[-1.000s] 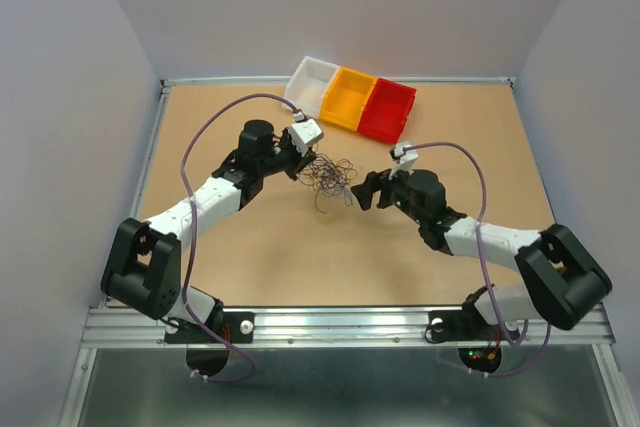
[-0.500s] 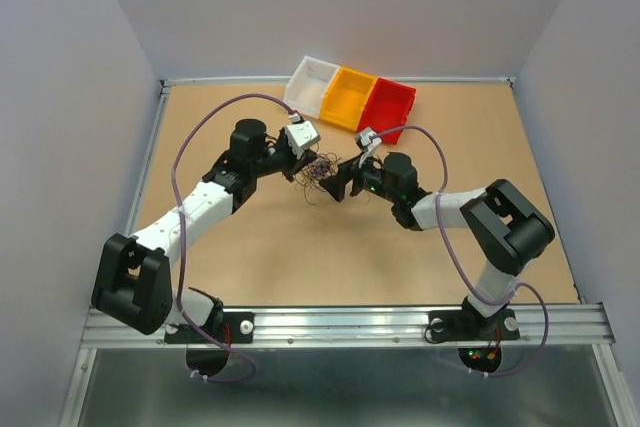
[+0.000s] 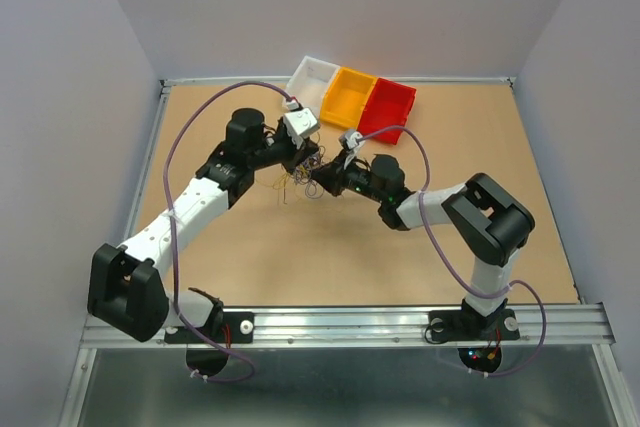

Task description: Untangle the cables

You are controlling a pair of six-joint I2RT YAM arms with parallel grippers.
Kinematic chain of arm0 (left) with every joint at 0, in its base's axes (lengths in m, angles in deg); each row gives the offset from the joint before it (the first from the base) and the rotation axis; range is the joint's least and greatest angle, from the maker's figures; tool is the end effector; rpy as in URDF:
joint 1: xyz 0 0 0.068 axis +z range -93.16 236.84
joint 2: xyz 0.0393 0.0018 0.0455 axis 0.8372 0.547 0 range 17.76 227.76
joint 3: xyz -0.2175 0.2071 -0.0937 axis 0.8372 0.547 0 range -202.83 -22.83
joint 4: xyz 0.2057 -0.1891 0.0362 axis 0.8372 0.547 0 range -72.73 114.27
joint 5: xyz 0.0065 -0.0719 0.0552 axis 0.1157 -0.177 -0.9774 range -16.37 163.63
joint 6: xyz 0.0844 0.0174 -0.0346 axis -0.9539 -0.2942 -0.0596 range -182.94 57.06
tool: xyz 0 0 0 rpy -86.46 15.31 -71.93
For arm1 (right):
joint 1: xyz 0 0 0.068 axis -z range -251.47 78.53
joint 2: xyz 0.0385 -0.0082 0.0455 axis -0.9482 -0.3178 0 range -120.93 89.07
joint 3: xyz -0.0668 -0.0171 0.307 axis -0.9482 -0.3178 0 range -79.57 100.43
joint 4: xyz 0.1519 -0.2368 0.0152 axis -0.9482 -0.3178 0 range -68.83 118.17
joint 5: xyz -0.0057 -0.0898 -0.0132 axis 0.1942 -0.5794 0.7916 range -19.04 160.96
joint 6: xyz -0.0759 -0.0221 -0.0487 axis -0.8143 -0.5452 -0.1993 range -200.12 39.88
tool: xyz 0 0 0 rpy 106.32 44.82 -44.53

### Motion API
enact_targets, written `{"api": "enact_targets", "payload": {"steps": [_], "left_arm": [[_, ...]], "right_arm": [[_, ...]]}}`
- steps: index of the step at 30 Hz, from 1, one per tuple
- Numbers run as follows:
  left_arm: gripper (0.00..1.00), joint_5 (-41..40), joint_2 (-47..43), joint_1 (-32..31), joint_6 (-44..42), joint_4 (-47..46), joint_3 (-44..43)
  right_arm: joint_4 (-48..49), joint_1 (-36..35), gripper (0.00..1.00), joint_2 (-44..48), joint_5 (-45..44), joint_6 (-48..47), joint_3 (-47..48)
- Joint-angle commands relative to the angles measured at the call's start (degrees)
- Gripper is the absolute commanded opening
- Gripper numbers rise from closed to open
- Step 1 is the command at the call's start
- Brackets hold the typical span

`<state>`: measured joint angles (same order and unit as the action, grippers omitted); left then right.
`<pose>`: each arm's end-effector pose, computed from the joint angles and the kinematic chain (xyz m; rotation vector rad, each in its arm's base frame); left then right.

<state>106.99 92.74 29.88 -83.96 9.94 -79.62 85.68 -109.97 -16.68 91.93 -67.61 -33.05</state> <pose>0.2942 -0.2013 0.3567 1.0843 1.3927 -0.5858 0.3283 0.2993 0.2061 -0.6645 1.5524 0.9720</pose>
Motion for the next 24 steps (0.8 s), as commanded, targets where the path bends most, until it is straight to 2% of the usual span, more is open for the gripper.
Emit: {"api": "enact_targets", "payload": {"steps": [1,5,9,11,14,18,24], "left_arm": [[0.00,-2.2,-6.0,-0.4,2.6,-2.6,-9.5],[0.00,-6.8,-7.4,-0.4,5.0,-1.1,-16.5],[0.00,-12.6,-9.9,-0.5,7.7,-1.0,-20.3],[0.00,-15.9,-10.9,-0.4,9.1,-1.2,-20.3],[0.00,-17.3,-12.3,-0.4,9.9,-1.2,-19.2],[0.00,-17.4,-14.0,-0.4,10.4,-1.2,-16.7],[0.00,-27.9,-18.3,-0.2,12.0,-3.6,-12.6]], "right_arm": [[1.9,-0.6,0.11,-0.1,-6.0,0.7,0.0],[-1.8,-0.6,0.11,1.3,-12.5,1.3,-2.1],[-9.1,-0.6,0.17,2.6,-23.4,2.7,-2.2],[-12.1,-0.6,0.21,3.1,-29.2,3.2,-2.4],[-14.2,-0.6,0.34,3.8,-35.7,4.1,-2.8],[-18.0,0.8,0.35,5.5,-41.4,5.7,-3.8],[-21.0,5.6,0.32,8.3,-43.2,8.6,-7.5]]}}
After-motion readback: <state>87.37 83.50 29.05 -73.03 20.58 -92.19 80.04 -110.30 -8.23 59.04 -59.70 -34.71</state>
